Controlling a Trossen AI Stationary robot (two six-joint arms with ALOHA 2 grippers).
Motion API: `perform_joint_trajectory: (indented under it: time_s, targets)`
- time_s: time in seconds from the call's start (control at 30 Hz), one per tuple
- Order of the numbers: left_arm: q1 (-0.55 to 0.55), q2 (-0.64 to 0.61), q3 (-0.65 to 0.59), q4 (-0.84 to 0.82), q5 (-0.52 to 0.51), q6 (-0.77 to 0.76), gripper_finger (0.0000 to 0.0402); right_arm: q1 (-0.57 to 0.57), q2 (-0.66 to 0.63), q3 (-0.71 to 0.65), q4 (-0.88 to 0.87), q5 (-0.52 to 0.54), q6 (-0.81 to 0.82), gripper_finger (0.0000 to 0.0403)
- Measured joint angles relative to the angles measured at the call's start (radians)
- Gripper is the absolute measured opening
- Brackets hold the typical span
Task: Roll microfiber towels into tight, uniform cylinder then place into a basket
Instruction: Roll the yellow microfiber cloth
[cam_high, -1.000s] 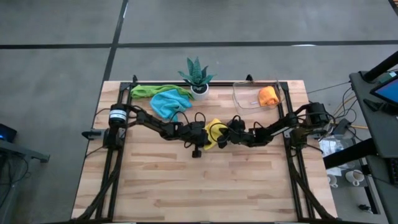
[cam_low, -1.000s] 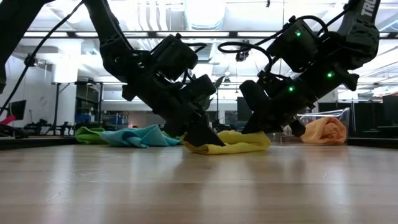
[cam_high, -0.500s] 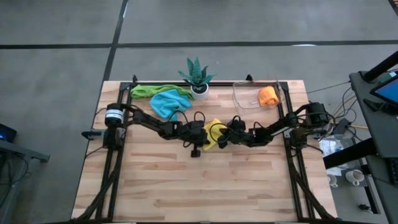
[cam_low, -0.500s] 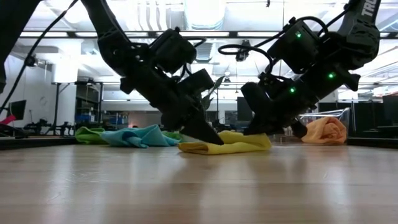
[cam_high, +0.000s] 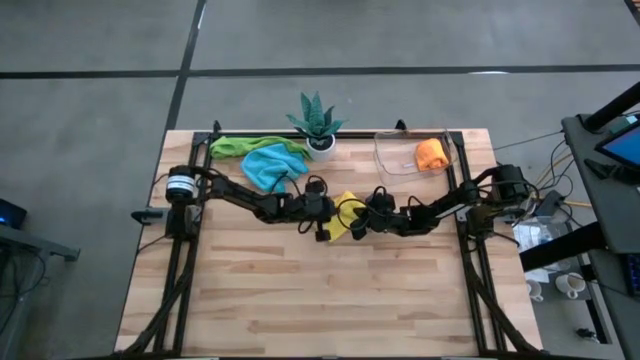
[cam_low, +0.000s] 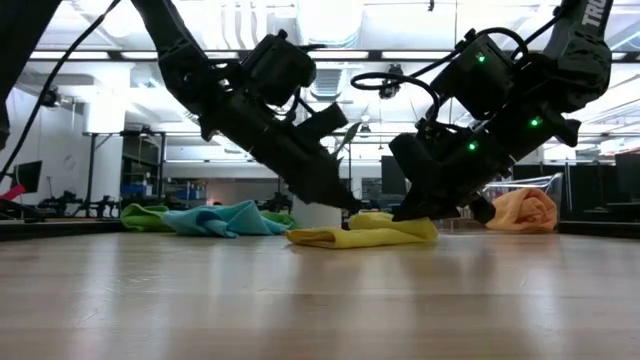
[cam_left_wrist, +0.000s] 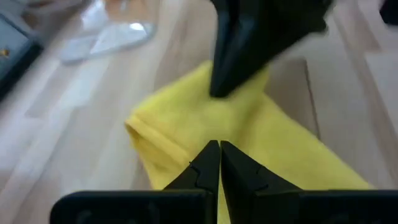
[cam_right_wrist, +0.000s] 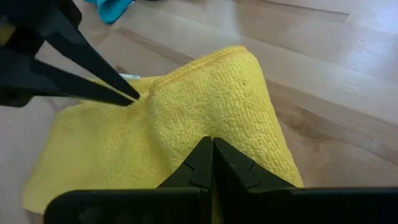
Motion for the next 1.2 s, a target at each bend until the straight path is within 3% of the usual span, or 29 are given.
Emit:
perform_joint_trajectory:
  time_s: [0.3,0.5,0.93,1.2]
  targets:
    - [0.001,0.091,0.033,0.076,0.069,0.005,0.0000,0.000,0.000,-0.001,0.009,0.000,0.000,0.0009]
    - [0.018,0.129,0.058,0.079,-0.026,0.031,0.0000,0.000,0.000,0.000,0.008,0.000,-0.009,0.0009]
    - [0.031,0.112,0.056,0.071,-0.043,0.034,0.0000,0.003,0.000,-0.003,-0.002,0.000,-0.016,0.0009]
    - [0.036,0.077,0.056,0.033,-0.129,0.057,0.0000,0.005,0.000,-0.003,-0.002,0.000,-0.016,0.0009]
